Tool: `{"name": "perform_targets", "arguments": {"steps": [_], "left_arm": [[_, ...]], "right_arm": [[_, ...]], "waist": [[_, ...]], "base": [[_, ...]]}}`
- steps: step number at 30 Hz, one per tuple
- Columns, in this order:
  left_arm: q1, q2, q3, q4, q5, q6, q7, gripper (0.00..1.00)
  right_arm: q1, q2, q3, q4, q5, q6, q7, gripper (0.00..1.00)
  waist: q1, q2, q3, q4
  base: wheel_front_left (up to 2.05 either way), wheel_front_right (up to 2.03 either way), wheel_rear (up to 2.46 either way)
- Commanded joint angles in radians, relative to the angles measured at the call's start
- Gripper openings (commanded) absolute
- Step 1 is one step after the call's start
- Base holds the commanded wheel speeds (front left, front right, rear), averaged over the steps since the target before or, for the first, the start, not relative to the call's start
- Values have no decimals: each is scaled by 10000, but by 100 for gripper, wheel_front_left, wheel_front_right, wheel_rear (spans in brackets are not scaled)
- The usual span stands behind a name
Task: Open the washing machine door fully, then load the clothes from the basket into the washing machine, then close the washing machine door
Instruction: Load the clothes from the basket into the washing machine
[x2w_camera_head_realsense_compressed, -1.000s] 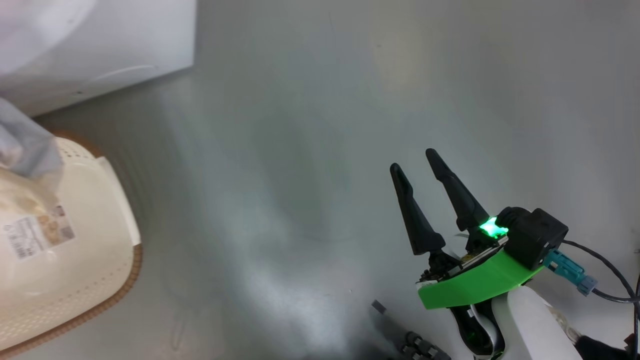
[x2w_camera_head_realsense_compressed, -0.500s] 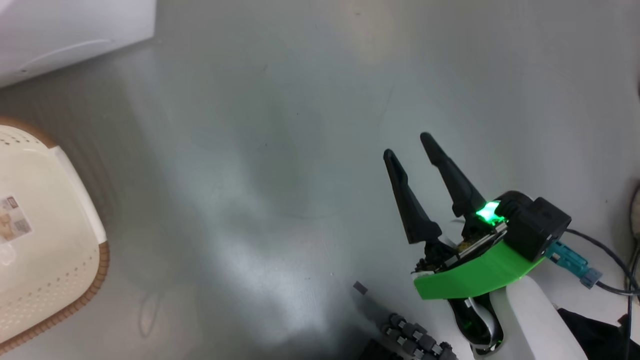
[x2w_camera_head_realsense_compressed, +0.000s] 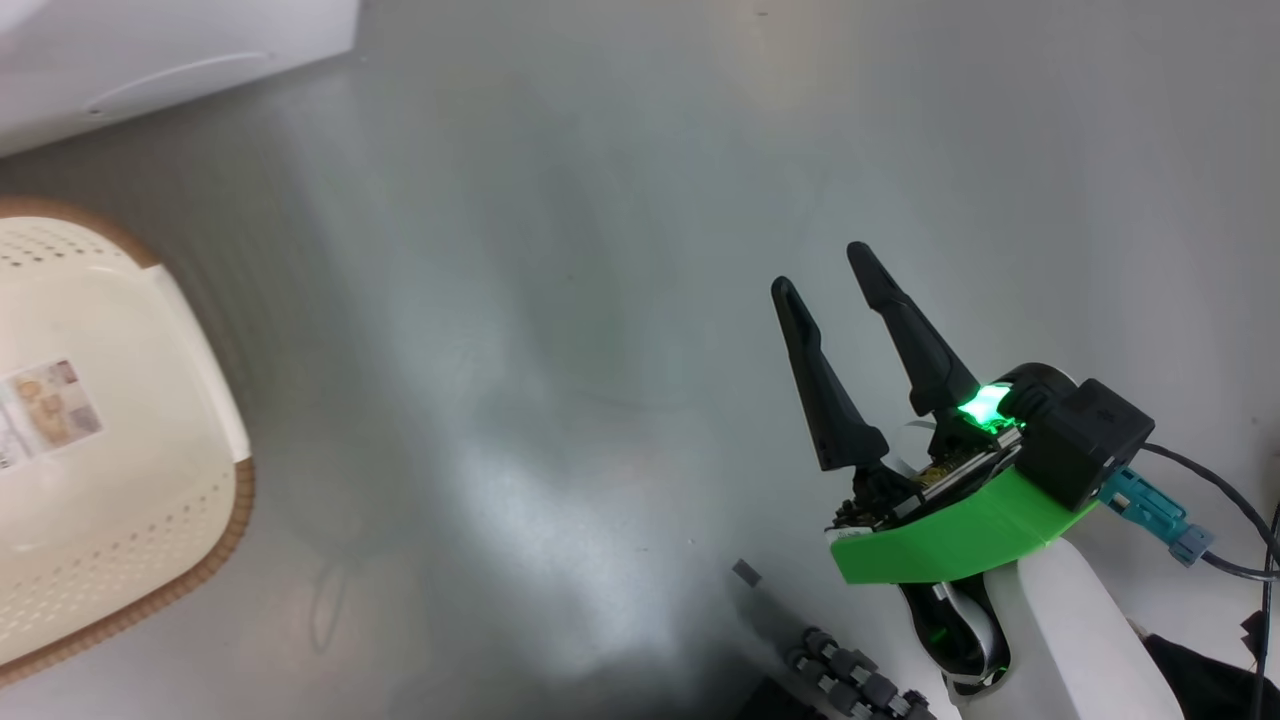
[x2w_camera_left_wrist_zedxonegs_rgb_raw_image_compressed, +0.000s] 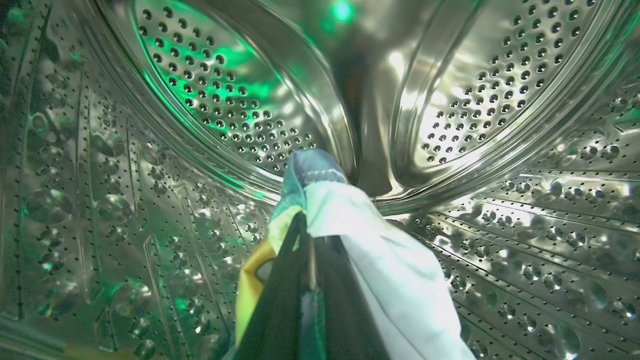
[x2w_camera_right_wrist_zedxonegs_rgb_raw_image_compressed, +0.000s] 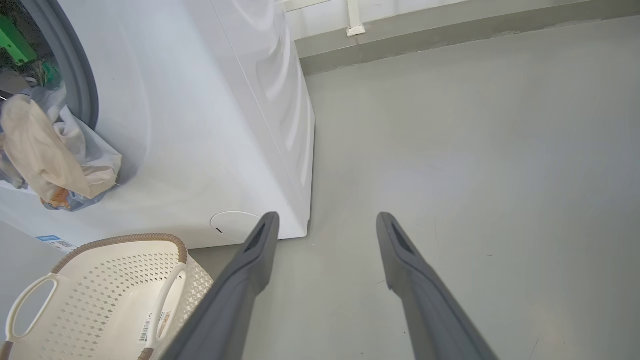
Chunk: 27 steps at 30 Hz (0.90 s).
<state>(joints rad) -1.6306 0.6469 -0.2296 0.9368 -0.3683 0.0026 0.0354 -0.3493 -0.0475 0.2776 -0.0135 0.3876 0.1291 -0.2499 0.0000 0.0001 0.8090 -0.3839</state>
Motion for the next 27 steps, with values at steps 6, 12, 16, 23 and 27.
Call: {"name": "perform_targets", "arguments": {"steps": [6, 12, 16, 23, 27], "left_arm": [[486, 221, 20, -189, -165, -170, -195, 100], [982, -33, 62, -254, -426, -260, -601, 100], [1562, -157, 40, -359, -527, -239, -861, 100], [3265, -458, 113, -1028, -884, -149, -1319, 100], [4647, -600, 185, -2016, -1060, 79, -1710, 100]], "right_arm": [[136, -27, 127, -99, -203, 16, -118, 100], [158, -27, 75, 54, -329, 16, -118, 100], [244, -27, -16, 157, -429, 16, -118, 100], [481, -27, -143, 329, -572, 16, -118, 100], [630, -27, -192, 457, -677, 16, -118, 100]], "waist": [[0, -1, -339, 436], [0, -1, -767, 677], [0, -1, -1125, 833], [0, -1, -1804, 1151], [0, -1, -2176, 1348]], "base": [[0, 0, 0], [0, 0, 0], [0, 0, 0], [0, 0, 0], [0, 0, 0]]}}
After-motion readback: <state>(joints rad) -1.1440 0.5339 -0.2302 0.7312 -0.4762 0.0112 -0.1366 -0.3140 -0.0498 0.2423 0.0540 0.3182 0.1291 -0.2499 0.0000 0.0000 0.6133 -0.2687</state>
